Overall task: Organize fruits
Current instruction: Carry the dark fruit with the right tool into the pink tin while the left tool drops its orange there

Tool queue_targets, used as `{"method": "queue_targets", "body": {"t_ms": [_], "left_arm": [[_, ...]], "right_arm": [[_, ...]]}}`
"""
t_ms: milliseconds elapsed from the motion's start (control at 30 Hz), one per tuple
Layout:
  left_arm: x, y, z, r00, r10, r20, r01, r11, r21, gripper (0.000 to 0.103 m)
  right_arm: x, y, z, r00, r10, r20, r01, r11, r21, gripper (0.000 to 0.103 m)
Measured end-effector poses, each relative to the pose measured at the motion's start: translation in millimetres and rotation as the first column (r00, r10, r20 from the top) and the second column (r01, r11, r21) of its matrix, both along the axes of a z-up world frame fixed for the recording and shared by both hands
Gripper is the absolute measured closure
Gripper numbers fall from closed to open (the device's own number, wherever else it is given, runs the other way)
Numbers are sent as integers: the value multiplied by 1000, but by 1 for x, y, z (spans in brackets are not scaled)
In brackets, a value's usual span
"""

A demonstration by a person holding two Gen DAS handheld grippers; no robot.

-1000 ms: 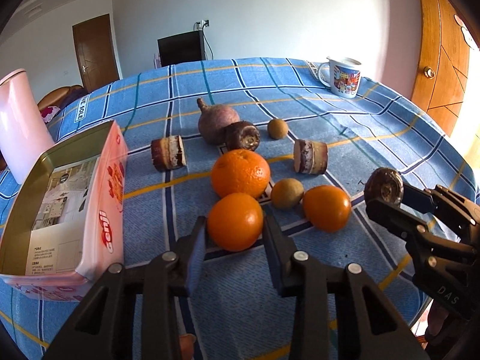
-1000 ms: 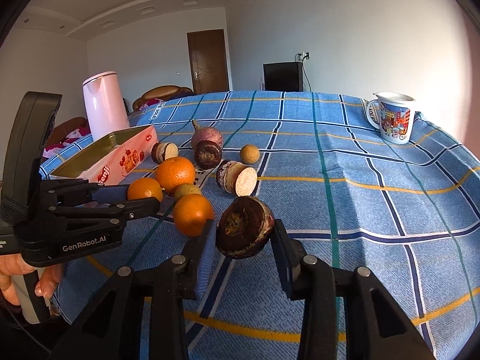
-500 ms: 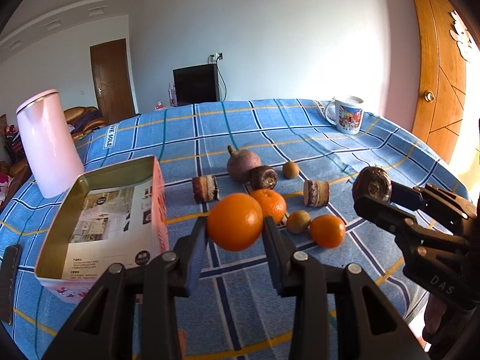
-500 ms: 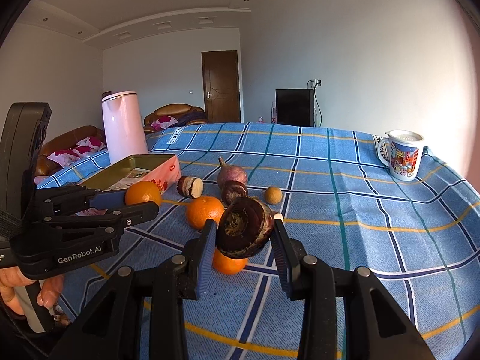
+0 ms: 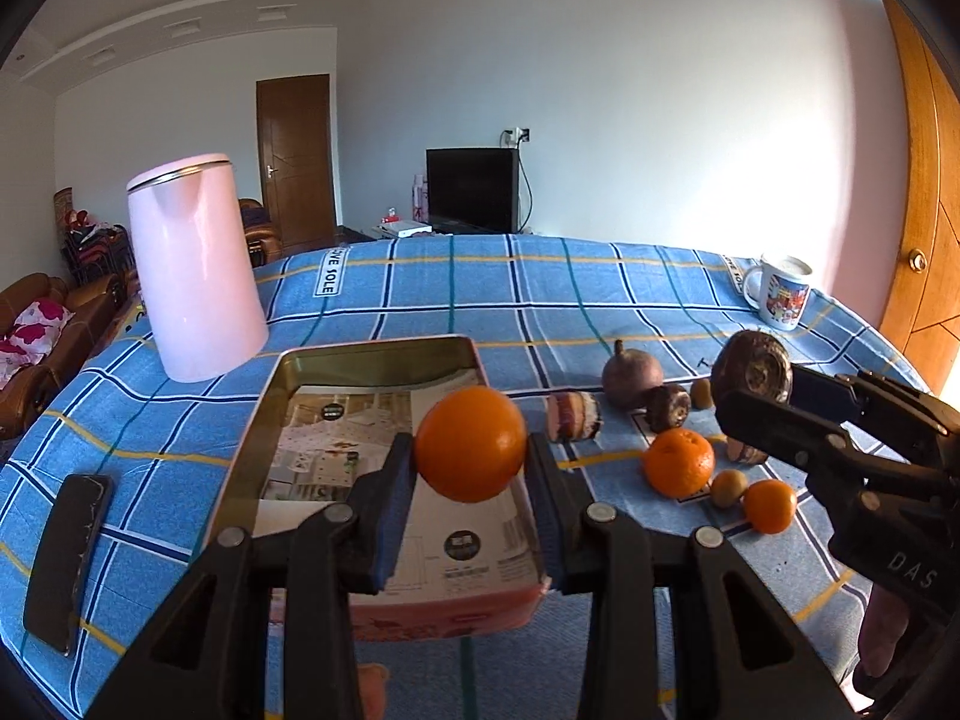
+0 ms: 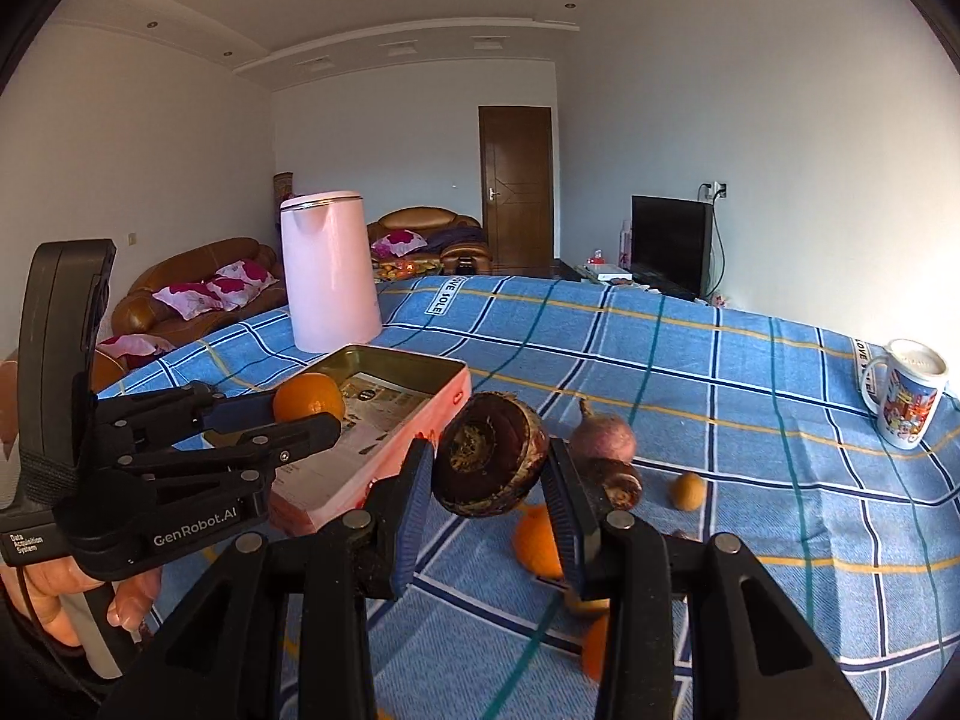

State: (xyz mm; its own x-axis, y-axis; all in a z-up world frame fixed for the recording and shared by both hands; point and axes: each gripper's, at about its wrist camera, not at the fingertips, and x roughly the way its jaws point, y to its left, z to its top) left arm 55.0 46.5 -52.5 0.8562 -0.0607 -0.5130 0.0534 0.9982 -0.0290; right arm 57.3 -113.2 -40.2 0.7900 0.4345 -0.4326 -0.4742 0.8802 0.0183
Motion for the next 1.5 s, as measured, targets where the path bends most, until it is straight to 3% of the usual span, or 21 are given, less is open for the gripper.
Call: {"method": "queue_targets", "body": {"t_ms": [300, 667, 1300, 1333, 1433, 1500], "left_arm": [[15, 41, -2, 998, 56, -26, -57, 998, -32, 64], [33, 70, -12, 994, 78, -79, -84, 994, -69, 64], [47, 82, -23, 983, 121, -138, -126, 992, -27, 62], [45, 81, -22, 984, 121, -132, -125, 992, -29, 60], [40, 80, -15, 986, 125, -112, -130, 991, -36, 48], [33, 79, -10, 988, 124, -93, -128, 991, -39, 43]], "right_arm": [[34, 49, 1, 997, 61, -40, -62, 998, -20, 64], [64, 107, -22, 984, 120, -134, -132, 988, -83, 64], [80, 136, -46, 958, 140, -251, -181, 972, -149, 64], [81, 136, -46, 956, 144, -255, -185, 972, -144, 62], [76, 134, -42, 961, 149, -233, -185, 973, -138, 43], [72, 130, -37, 964, 152, -220, -182, 975, -123, 39]]}}
